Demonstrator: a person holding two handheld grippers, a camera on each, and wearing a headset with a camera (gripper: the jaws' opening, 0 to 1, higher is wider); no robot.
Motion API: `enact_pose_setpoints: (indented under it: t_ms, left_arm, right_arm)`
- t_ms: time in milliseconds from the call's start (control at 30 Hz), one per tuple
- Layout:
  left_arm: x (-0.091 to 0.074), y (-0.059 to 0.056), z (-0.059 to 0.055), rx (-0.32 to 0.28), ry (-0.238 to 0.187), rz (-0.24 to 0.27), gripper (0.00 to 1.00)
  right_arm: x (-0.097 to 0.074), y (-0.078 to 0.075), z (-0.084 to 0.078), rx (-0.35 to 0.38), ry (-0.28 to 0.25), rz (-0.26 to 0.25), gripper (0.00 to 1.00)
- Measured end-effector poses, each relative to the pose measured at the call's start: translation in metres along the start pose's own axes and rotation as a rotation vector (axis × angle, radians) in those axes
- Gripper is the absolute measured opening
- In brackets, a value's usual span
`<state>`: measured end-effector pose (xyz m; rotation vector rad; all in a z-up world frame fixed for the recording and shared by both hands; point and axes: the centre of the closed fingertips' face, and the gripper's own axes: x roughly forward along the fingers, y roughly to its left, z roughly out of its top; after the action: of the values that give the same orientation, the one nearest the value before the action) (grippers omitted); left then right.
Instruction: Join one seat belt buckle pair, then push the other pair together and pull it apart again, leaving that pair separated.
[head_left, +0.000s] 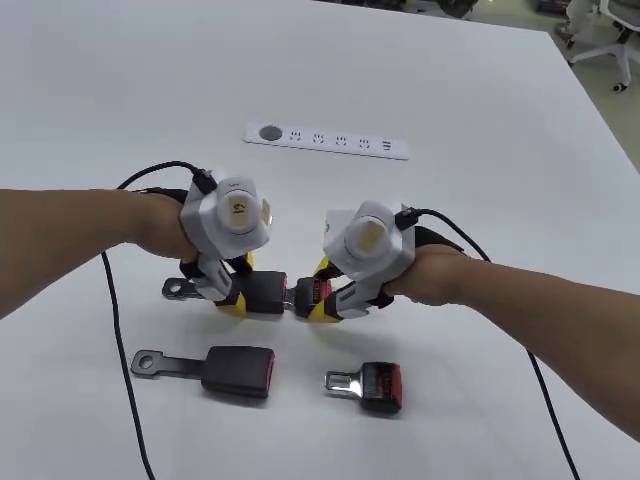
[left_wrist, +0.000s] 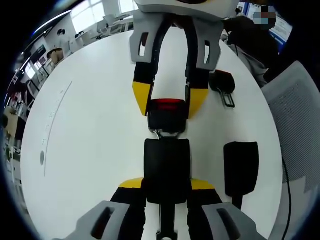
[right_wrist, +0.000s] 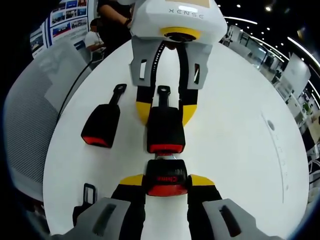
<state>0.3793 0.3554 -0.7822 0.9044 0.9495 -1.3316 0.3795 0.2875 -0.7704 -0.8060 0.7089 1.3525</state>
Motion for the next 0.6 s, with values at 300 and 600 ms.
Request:
enact_pose_setpoints:
  t_ms: [300,600]
  left_arm:
    - [0.0,-0.001,0.001,-0.021,0.001,0.003,0.31]
    - [0.0,-0.003,0.003,-0.011,0.006,0.001,0.31]
  right_arm:
    - [0.002,0.003,0.005,0.012,-0.004,-0.004,0.26]
    - [0.012,0.001,0.005,-0.04,-0.004,0.035,0.27]
